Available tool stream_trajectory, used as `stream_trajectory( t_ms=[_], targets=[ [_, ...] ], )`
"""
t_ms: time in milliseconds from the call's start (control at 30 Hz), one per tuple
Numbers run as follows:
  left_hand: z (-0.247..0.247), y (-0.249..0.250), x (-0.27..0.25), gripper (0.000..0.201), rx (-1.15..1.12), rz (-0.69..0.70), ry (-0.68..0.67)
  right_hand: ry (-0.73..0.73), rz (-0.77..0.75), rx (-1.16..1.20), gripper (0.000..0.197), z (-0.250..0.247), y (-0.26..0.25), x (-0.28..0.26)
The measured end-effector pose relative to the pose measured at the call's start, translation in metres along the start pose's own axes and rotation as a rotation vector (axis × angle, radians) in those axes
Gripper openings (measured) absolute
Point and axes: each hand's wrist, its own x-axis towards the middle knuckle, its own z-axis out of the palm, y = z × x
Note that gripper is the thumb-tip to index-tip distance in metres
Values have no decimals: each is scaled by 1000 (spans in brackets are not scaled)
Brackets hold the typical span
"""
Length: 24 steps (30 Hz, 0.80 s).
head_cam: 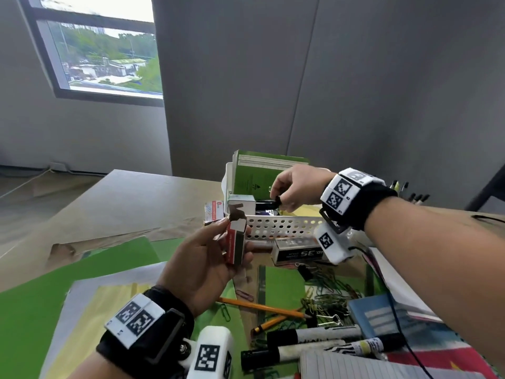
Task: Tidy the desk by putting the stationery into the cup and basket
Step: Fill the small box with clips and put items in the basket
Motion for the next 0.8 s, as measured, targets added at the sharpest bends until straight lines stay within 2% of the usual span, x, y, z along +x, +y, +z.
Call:
stream_trajectory(
  t_ms=[100,200,400,467,533,600,700,733,800],
  targets=[
    [-1,0,1,60,-10,-4,2,1,52,315,28,2,10,6],
    [-3,-1,3,58,-18,-9,-6,39,65,525,29,3,19,11],
    [-3,-1,4,56,-20,-5,-24,49,109,624,21,4,23,12],
    [-3,-2,4,55,-18,-8,-20,20,166,638,23,3,15,9],
    [-4,-1,4,54,-13,-8,-20,-45,249,531,41,-1,8,6],
    [-5,-2,4,54,-9,-8,-20,-24,272,277,51,-9,3,2],
    [-5,-2,5,52,-2,-8,-13,148,99,-163,28,-18,0,-23],
    [-5,-2,5,51,-3,-8,-15,173,34,-243,20,-19,-1,-36],
    [-3,-3,5,47,-7,-8,-21,127,-27,-307,11,-15,1,-67]
  ],
)
